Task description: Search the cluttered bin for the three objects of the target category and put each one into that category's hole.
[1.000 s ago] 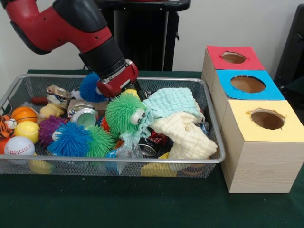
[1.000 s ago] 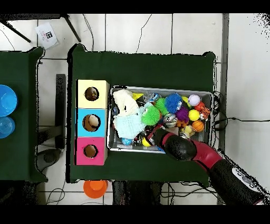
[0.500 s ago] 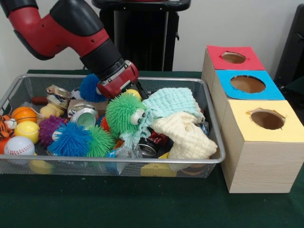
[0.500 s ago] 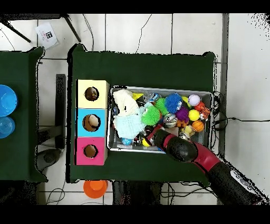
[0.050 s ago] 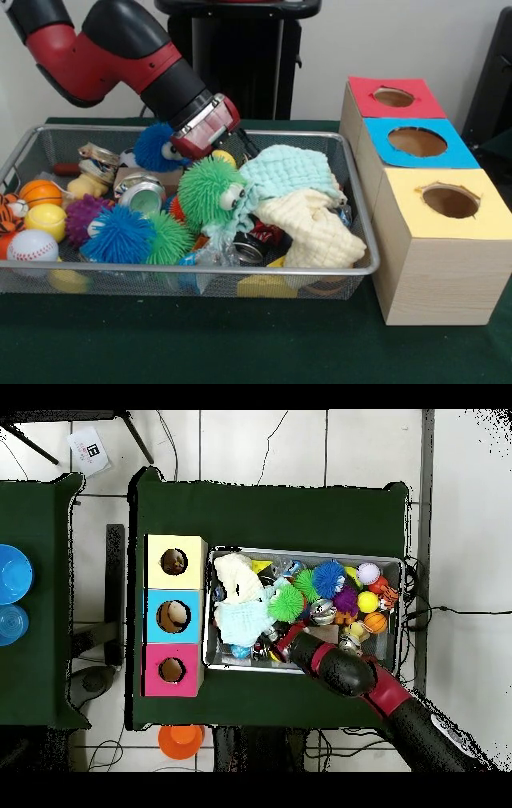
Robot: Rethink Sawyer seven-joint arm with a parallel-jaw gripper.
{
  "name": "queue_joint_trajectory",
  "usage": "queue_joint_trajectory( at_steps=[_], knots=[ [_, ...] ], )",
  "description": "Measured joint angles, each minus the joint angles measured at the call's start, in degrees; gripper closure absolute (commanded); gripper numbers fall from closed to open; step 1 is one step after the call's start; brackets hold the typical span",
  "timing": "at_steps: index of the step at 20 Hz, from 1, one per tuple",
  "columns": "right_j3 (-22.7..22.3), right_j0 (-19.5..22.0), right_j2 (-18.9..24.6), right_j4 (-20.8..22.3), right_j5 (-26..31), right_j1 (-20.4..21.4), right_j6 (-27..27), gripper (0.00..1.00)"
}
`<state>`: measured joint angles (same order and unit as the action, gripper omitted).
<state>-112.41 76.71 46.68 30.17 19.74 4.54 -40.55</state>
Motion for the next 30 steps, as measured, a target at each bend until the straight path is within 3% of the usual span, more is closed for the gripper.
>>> queue_joint_trajectory(
  at_steps=[11,30],
  knots=[
    [-1.3,1.9,3.8,1.8,-0.3,-1.1,0.0,0.00],
    [-1.3,-6.2,0.8,3.2,-0.8,3.2,0.0,0.00]
  ],
)
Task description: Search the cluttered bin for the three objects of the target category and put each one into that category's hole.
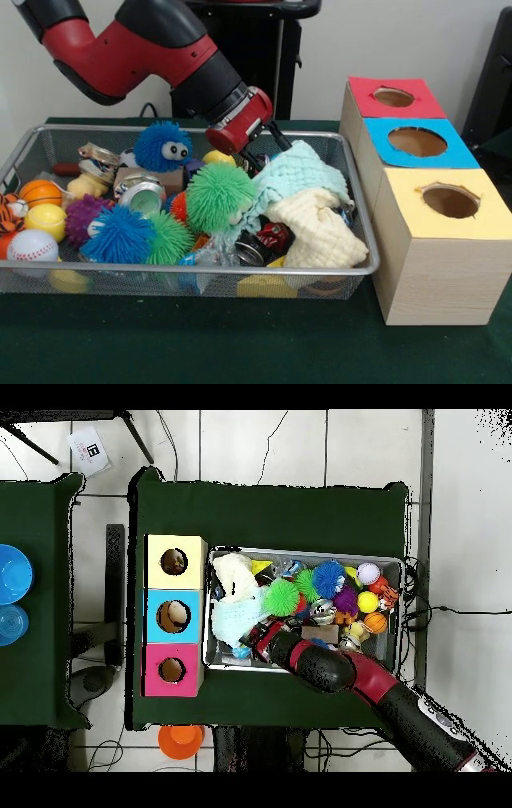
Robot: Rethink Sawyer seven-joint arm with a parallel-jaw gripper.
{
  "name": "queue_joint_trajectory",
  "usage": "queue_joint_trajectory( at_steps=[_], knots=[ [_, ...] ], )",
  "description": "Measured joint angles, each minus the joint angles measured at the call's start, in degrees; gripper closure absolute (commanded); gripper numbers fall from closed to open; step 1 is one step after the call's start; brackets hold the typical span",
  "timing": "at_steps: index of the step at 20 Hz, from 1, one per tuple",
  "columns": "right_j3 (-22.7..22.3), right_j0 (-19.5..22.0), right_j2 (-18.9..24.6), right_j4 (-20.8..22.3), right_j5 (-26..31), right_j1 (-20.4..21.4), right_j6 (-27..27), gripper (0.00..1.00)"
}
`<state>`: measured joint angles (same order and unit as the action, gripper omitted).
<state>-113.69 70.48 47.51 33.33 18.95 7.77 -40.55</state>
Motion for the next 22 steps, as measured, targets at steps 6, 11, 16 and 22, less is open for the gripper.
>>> queue_joint_trajectory(
  at_steps=[6,11,16,22],
  knots=[
    [0.0,0.0,-0.5,0.6,-1.8,-0.1,0.0,0.00],
    [0.0,0.1,-0.5,1.3,-2.6,-0.5,0.0,1.00],
    [0.0,1.3,-0.5,2.4,-3.8,-1.6,0.0,1.00],
    [0.0,2.2,-0.6,3.2,-4.6,-2.7,0.0,1.00]
  ],
)
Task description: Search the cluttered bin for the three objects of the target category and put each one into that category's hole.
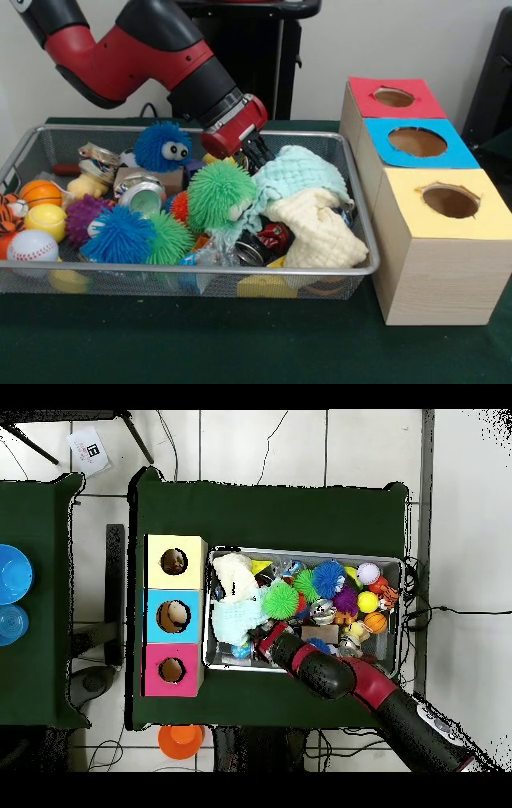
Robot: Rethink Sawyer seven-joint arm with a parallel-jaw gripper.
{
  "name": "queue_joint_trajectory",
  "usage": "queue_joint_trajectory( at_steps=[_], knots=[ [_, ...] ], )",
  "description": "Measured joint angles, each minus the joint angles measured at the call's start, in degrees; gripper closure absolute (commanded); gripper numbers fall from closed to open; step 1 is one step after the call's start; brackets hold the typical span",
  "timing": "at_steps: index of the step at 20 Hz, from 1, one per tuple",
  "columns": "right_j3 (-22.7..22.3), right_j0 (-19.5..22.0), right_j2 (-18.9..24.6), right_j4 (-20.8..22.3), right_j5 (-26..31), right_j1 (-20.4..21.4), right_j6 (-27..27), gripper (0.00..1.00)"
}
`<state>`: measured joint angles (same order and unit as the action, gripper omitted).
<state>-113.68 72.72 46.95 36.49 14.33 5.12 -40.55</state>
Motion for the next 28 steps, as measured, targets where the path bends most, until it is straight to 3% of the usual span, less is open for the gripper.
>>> queue_joint_trajectory(
  at_steps=[7,14,24,28],
  knots=[
    [0.0,0.3,0.1,0.4,0.0,0.1,0.0,1.00],
    [-1.2,2.4,1.8,-1.2,2.2,4.0,0.0,1.00],
    [-5.8,6.3,6.6,-9.7,11.1,17.7,0.0,1.00],
    [-8.7,7.4,10.1,-15.1,13.4,26.3,0.0,1.00]
  ],
)
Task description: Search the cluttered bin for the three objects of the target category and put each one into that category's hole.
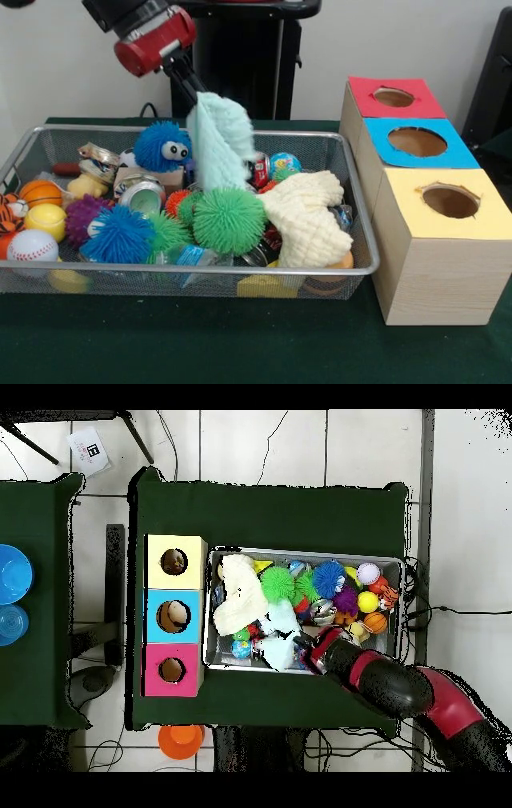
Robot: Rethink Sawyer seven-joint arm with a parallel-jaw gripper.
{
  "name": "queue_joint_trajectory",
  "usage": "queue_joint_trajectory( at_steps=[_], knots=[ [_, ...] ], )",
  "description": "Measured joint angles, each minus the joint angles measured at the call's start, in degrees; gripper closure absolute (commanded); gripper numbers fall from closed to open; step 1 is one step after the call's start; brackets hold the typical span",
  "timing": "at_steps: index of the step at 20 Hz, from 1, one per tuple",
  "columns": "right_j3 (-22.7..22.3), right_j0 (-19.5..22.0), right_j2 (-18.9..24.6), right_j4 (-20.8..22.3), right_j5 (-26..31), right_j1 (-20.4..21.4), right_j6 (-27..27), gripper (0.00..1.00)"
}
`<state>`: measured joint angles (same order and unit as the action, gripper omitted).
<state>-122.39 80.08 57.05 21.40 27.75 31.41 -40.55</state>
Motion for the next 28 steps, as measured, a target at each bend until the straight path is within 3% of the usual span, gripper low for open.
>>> queue_joint_trajectory(
  at_steps=[4,6,10,12,17,21,28],
  knots=[
    [-1.6,0.5,2.6,-4.0,1.3,5.8,0.0,1.00],
    [-2.8,1.2,5.2,-8.3,3.1,11.6,0.0,1.00],
    [-3.4,1.7,7.1,-11.7,5.0,16.2,0.0,1.00],
    [-3.5,1.4,7.7,-13.9,6.4,21.3,0.0,1.00],
    [-3.5,-0.8,6.6,-12.0,6.4,26.0,0.0,1.00],
    [-3.6,-1.5,6.5,-9.2,6.1,27.6,0.0,1.00],
    [-3.4,3.6,11.3,-7.4,2.1,27.0,0.0,1.00]
  ],
)
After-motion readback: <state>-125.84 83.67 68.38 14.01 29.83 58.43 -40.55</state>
